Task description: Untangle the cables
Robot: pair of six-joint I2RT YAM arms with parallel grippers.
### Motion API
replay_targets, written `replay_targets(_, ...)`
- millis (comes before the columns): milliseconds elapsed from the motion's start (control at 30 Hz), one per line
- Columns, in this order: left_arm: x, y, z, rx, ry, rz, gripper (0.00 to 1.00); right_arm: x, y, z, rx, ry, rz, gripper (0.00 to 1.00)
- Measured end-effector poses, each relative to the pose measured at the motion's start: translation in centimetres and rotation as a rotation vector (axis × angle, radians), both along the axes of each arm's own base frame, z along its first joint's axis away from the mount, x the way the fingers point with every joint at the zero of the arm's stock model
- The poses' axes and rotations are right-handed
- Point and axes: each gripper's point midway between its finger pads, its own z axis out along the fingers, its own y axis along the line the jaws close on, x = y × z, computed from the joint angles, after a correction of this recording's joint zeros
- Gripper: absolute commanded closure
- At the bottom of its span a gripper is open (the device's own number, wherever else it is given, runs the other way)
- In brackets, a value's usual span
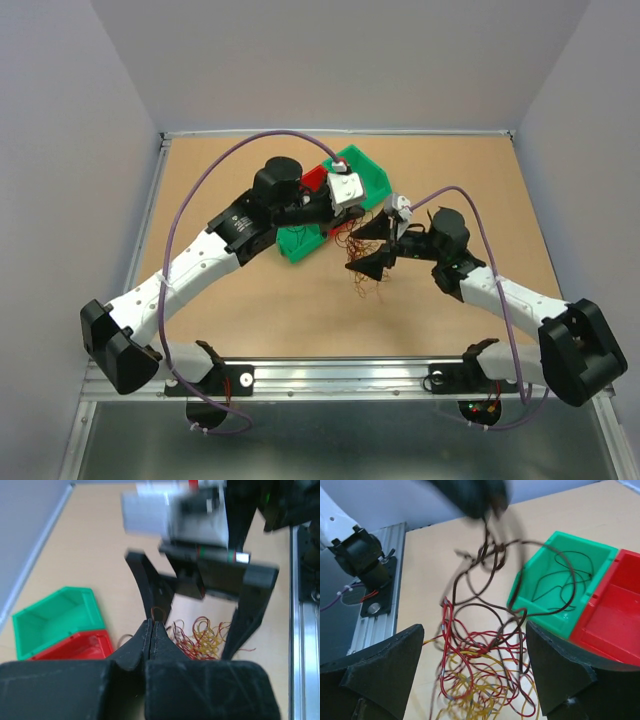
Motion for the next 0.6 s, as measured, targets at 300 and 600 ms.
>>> replay_targets(300, 1.1, -1.0, 9.8, -0.142, -0.082, 0.024, 1.00, 2.3, 2.1, 0.0, -0.007, -0.006, -0.020, 0.99)
replay_targets(600, 6.0, 3.8, 15.1, -0.242, -0.108, 0.393, 1.00, 8.5, -1.7, 3.3, 0.073, 0.034, -0.498, 0.99)
